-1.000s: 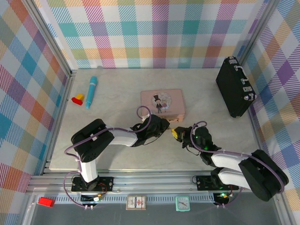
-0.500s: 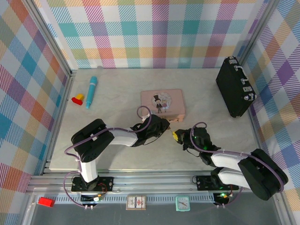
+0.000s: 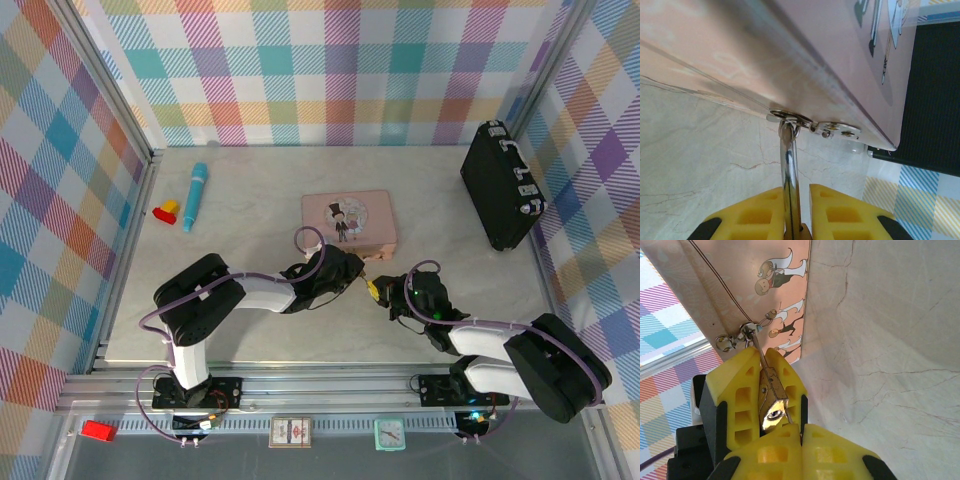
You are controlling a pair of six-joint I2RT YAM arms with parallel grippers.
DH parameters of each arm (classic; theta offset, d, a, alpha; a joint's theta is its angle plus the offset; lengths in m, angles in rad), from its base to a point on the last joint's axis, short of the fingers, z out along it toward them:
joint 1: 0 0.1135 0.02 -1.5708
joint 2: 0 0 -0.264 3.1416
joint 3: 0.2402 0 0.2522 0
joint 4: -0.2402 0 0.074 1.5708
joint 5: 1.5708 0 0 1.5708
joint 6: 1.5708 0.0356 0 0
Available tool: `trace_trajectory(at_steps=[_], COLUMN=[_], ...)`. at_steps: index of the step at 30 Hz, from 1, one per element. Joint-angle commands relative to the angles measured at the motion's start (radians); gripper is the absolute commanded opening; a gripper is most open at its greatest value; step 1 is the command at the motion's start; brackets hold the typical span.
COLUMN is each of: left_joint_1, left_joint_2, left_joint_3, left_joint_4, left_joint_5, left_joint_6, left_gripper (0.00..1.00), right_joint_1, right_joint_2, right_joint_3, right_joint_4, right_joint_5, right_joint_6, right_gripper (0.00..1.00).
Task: Unlock the padlock with the key
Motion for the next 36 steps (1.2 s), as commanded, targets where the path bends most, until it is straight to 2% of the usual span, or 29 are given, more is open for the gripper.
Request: trace_trajectory(at_steps=[1,12,36], left_joint_1=[-0.029,-0.028,-0.029], left_joint_2=[-0.005,0.004,-0.007], left_joint_3=[0.053,0.051,0.052], left_joint_4=[0.102,0.097,0.102], left_joint_5=[0.033,0.026,0.033], left_joint_6=[-0.016,-0.014,-0.016], left_gripper=[0.00,0.00,0.00], right_joint_1=[0.006,0.006,0.006], right_joint_2=[-0.010,-0.056,-0.045], right_joint_3=[0.025,0.022,0.031], right_joint_4=[0.039,-0.011,-0.036], right_joint_5=[0.011,0.024,0.038], right_joint_6=[0.001,-0.008,-0.014], right_gripper=[0.00,0.00,0.00])
